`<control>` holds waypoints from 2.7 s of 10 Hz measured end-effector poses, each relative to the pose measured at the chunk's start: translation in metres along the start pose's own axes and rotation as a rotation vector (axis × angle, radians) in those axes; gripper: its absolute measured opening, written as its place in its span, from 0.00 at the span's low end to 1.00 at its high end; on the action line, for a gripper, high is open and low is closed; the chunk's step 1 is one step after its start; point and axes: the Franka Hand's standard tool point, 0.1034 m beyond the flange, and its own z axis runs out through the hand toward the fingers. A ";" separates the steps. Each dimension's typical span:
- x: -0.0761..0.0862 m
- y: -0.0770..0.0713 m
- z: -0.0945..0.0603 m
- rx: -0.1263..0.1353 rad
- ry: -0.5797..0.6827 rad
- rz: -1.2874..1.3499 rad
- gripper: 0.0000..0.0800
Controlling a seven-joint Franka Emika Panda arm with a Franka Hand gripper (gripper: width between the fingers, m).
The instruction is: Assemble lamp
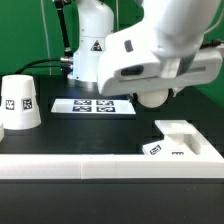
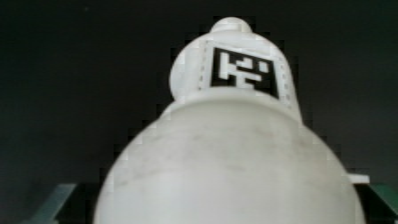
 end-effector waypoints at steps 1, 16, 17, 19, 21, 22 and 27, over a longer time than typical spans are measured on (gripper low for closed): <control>-0.003 0.003 -0.017 -0.005 0.067 0.002 0.73; 0.026 0.008 -0.094 -0.134 0.984 -0.021 0.73; 0.029 0.001 -0.088 -0.138 0.999 -0.034 0.73; 0.032 -0.013 -0.085 -0.139 0.994 -0.055 0.73; 0.033 -0.024 -0.082 -0.140 0.992 -0.071 0.73; 0.034 -0.028 -0.080 -0.142 0.991 -0.079 0.73; 0.036 -0.028 -0.073 -0.145 0.985 -0.086 0.73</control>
Offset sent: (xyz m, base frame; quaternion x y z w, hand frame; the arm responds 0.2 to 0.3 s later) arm 0.0144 -0.0024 0.0315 -0.0232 0.1408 0.0510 0.9885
